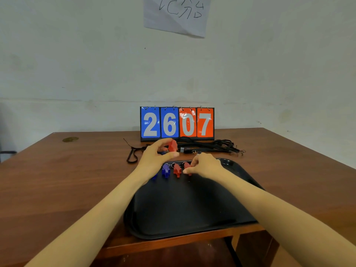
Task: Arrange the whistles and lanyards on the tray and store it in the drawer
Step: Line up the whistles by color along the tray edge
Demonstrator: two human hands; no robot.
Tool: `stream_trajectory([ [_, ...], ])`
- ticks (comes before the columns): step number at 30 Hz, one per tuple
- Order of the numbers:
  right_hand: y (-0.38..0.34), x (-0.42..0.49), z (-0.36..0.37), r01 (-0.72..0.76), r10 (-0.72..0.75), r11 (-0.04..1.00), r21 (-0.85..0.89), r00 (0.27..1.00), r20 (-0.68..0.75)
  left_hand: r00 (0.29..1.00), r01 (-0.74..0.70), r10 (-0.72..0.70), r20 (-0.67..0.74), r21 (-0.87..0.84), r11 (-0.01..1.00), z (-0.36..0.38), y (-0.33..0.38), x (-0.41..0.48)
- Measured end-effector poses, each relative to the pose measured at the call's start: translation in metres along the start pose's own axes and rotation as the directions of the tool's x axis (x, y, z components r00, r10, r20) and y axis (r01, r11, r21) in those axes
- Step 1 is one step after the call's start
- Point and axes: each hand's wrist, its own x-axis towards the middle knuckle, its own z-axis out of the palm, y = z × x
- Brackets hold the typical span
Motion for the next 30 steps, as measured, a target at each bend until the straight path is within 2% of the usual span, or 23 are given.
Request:
stream_trajectory([
  [12, 0.002, 0.000, 0.000, 0.012, -0.012, 1.000, -0.004, 1.000, -0.024, 1.000, 0.011, -0.011, 0.022, 0.014, 1.000, 0.003, 0.001, -0.004],
  [15, 0.001, -0.005, -0.019, 0.048, -0.029, 0.979, 0.196, 0.995, -0.100, 0.999, 0.019, -0.019, 0.035, -0.011, 1.000, 0.005, 0.001, -0.008],
  [17, -0.003, -0.011, -0.036, 0.100, -0.055, 0.907, 0.410, 0.991, -0.118, 0.999, 0.012, -0.011, 0.040, -0.033, 0.999, 0.006, 0.003, -0.010],
  [19, -0.007, -0.020, -0.046, 0.101, -0.076, 0.822, 0.560, 0.995, -0.068, 1.000, 0.005, -0.004, 0.016, -0.070, 0.998, 0.009, 0.006, -0.013],
  [24, -0.014, -0.033, -0.043, 0.021, -0.080, 0.724, 0.690, 0.995, 0.053, 0.999, -0.013, 0.005, -0.048, -0.153, 0.988, 0.022, 0.016, -0.017],
  [27, -0.011, -0.036, -0.043, 0.016, -0.046, 0.668, 0.744, 0.999, 0.020, 1.000, -0.013, 0.013, -0.004, -0.123, 0.992, 0.029, 0.024, -0.020],
  [30, -0.008, -0.037, -0.043, 0.046, -0.001, 0.683, 0.729, 0.998, -0.062, 0.999, 0.022, -0.018, 0.033, -0.106, 0.994, 0.033, 0.031, -0.022],
])
